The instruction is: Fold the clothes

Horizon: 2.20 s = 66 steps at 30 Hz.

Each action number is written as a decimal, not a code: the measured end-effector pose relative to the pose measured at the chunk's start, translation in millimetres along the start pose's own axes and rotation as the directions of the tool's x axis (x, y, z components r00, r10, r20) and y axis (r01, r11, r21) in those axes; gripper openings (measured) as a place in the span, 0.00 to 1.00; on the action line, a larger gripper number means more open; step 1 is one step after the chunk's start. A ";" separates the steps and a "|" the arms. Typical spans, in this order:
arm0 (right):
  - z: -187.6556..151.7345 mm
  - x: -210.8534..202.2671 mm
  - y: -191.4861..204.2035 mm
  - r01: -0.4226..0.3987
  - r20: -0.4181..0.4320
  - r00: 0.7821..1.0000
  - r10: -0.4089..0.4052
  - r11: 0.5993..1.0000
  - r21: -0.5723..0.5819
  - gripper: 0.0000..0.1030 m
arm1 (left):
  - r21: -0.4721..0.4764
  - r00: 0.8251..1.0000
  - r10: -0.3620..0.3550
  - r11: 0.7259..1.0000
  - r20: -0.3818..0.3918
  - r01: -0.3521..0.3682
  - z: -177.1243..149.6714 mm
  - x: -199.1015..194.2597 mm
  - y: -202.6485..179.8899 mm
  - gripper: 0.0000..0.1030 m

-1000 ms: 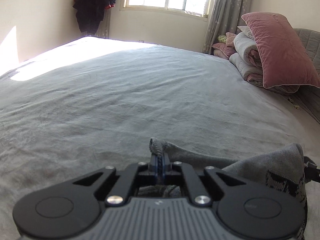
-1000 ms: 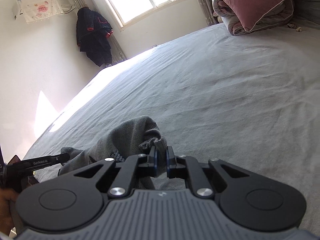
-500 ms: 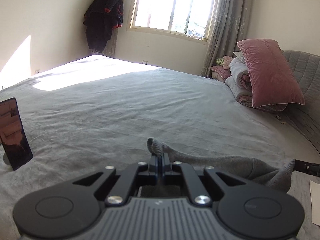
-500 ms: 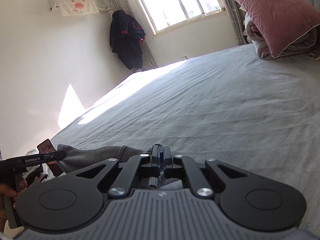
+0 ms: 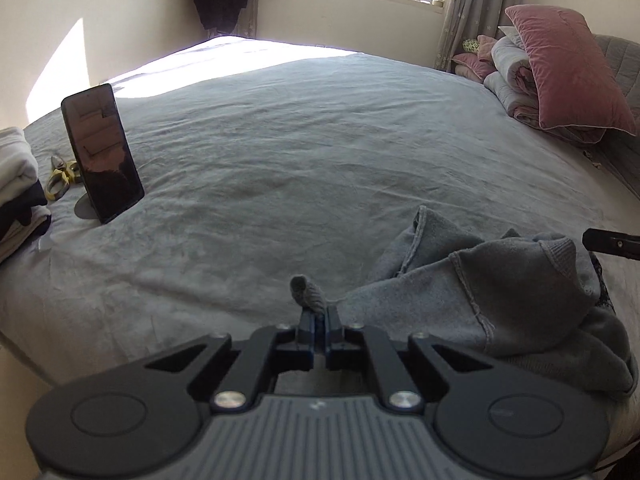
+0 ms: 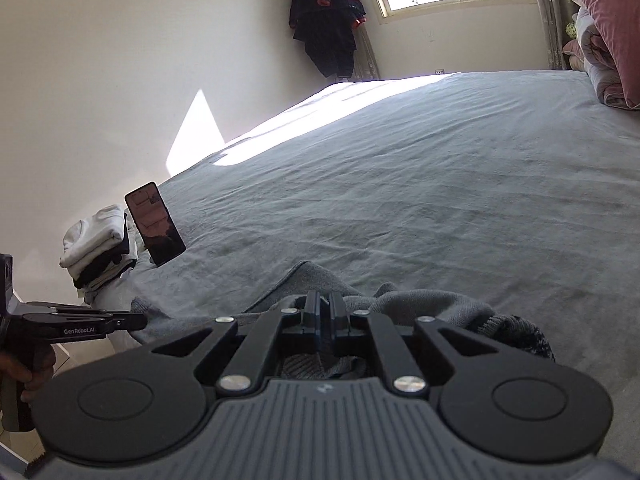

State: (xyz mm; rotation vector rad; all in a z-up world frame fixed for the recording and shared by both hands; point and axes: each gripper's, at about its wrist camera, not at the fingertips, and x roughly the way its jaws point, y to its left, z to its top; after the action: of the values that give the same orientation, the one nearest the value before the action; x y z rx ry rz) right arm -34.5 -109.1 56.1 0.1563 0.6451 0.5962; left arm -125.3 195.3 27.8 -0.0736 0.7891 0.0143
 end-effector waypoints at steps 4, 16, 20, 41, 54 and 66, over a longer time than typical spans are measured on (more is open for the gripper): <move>-4.7 2.7 -0.8 0.013 -0.044 0.999 -0.014 1.000 -0.026 0.13 | 0.069 1.000 -0.005 0.998 -0.012 0.005 -5.3 -2.3 -6.5 0.11; 20.0 31.3 -39.1 0.144 -0.091 0.984 -0.151 0.987 -0.072 0.49 | 0.198 0.964 -0.265 0.945 0.004 0.259 33.7 32.4 -55.7 0.51; 20.4 49.8 -52.7 0.179 -0.146 0.971 -0.189 0.981 -0.077 0.49 | 0.244 0.944 -0.329 0.915 -0.013 0.322 43.9 67.4 -77.7 0.51; 54.6 97.2 -12.1 0.013 -0.421 0.906 -0.032 0.999 -0.048 0.49 | 0.341 0.767 -0.639 0.708 -0.064 0.618 8.6 74.1 -68.4 0.08; 53.3 140.2 20.5 0.152 -0.529 0.812 -0.244 0.965 -0.212 0.11 | 0.287 0.796 -0.603 0.754 -0.054 0.591 24.5 79.9 -71.8 0.13; 92.0 84.7 -20.3 0.365 -0.306 0.871 -0.385 0.923 -0.123 0.08 | 0.198 0.890 -0.455 0.875 0.023 0.443 59.5 97.6 -70.4 0.05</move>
State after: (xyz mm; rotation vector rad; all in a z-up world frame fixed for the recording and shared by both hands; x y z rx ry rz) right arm 85.0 -73.7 78.7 -0.1300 0.9497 0.2622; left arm -11.5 127.9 4.5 -0.0763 0.6855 -0.4993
